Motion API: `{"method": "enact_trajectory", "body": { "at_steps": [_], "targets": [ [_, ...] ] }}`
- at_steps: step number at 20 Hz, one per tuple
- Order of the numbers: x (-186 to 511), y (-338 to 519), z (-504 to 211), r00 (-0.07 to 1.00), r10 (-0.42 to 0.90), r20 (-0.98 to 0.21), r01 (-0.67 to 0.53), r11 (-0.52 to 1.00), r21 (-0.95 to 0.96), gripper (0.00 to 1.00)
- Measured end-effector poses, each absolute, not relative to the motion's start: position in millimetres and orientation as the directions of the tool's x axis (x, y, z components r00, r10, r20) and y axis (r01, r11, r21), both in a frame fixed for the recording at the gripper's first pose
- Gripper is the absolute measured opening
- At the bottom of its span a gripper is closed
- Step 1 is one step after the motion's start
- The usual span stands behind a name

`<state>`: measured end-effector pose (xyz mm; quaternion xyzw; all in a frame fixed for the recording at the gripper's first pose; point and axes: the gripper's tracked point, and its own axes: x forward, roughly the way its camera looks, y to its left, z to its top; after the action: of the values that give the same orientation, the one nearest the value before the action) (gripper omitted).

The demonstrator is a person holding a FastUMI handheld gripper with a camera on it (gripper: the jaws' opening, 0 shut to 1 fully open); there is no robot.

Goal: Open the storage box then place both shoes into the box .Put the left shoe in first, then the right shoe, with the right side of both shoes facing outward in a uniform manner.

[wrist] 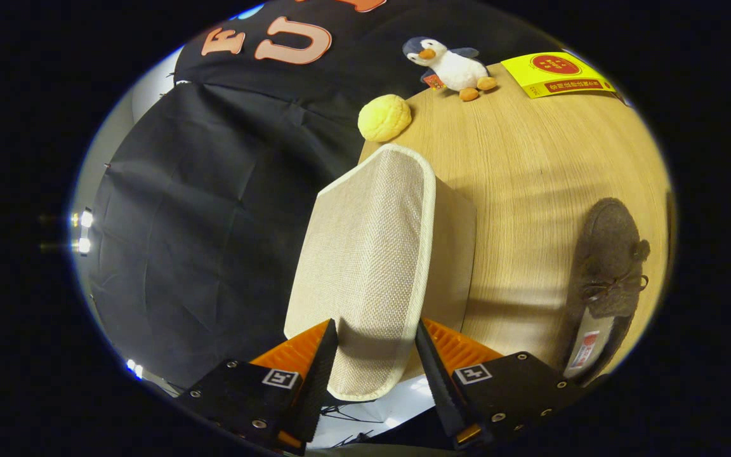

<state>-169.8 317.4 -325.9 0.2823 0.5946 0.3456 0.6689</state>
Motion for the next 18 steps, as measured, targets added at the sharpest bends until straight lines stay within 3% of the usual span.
{"method": "enact_trajectory", "body": {
  "at_steps": [6, 10, 18],
  "targets": [
    [-157.7, 328.4, -236.3, 0.104, 0.869, -0.485, -0.198, 0.496, 0.846, 0.64],
    [-155.6, 357.7, -178.4, 0.11, 0.913, -0.393, -0.292, 0.408, 0.865, 0.44],
    [-158.4, 444.3, -143.1, 0.056, 0.924, -0.379, -0.362, 0.373, 0.854, 0.23]
  ]
}}
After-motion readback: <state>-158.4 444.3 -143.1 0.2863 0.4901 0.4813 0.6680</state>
